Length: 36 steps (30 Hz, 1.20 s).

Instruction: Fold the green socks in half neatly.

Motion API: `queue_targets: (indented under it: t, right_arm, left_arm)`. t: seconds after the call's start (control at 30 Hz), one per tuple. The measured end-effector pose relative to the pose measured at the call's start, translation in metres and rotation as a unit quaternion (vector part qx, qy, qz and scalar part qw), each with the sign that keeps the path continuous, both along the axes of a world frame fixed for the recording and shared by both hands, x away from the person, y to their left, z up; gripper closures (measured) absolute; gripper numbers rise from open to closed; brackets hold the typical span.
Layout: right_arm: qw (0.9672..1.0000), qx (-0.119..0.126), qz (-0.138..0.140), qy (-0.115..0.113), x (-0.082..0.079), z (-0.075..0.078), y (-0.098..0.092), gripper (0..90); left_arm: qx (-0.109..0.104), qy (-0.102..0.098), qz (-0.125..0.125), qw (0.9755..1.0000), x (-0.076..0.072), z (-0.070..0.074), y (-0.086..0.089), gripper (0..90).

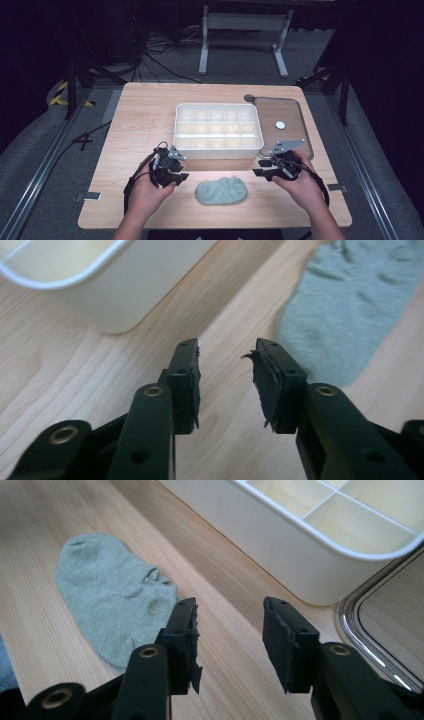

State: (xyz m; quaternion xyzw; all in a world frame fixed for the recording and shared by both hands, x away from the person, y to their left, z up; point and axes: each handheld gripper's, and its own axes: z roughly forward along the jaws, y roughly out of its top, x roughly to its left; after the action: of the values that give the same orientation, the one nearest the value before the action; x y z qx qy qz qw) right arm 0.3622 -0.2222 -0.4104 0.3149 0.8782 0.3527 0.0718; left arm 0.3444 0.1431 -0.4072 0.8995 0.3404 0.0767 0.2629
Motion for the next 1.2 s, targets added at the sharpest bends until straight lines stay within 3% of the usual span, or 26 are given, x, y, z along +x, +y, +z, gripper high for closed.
queue_targets:
  t: [0.07,0.13,0.2,0.27,0.33,0.43,0.47,0.53,0.67,0.77,1.0,1.2]
  right_arm:
    - [0.9998,-0.012,0.002,-0.018,-0.002,0.001,0.001,53.4]
    - [0.9995,-0.007,-0.015,-0.025,-0.004,0.000,0.001,52.8]
    - [0.9988,0.026,-0.024,-0.034,-0.007,0.000,0.001,51.6]
    - [0.9987,0.042,-0.022,-0.017,-0.009,0.000,0.002,53.5]
    - [0.9987,0.047,-0.013,-0.012,-0.010,0.000,0.004,53.5]
    - [0.9991,0.040,-0.015,-0.004,-0.012,0.001,0.006,63.6]
    - [0.9994,0.033,-0.008,0.000,-0.013,0.003,0.008,73.1]
    - [0.9993,0.029,0.002,0.024,-0.016,0.005,0.012,82.1]
    - [0.9994,0.017,0.019,0.024,-0.019,0.005,0.021,85.7]
    - [0.9988,0.019,0.029,0.033,-0.020,0.004,0.026,87.7]
    - [0.9974,0.020,0.053,0.045,-0.020,0.002,0.042,89.2]
    - [0.9958,0.021,0.078,0.043,-0.021,-0.001,0.057,89.4]
  left_arm:
    - [-0.011,0.000,0.001,0.9999,-0.002,0.003,0.001,62.5]
    - [-0.011,-0.006,0.004,0.9999,-0.004,0.004,0.002,61.0]
    - [-0.020,-0.005,0.003,0.9998,-0.006,0.006,0.004,60.2]
    - [-0.029,-0.010,0.011,0.9995,-0.008,0.006,0.005,59.9]
    - [-0.036,0.013,0.025,0.9989,-0.010,0.005,0.005,55.1]
    - [-0.057,0.025,0.013,0.9980,-0.012,0.008,0.003,55.9]
    - [-0.059,0.038,0.011,0.9974,-0.013,0.010,0.002,57.7]
    - [-0.063,0.041,0.013,0.9971,-0.014,0.012,0.001,56.0]
    - [-0.064,0.053,0.000,0.9966,-0.017,0.014,0.003,51.4]
    - [-0.058,0.049,0.000,0.9971,-0.020,0.014,0.004,50.4]
    - [-0.046,0.045,-0.002,0.9979,-0.027,0.014,0.009,52.0]
    - [-0.051,0.052,-0.005,0.9973,-0.030,0.014,0.013,54.7]
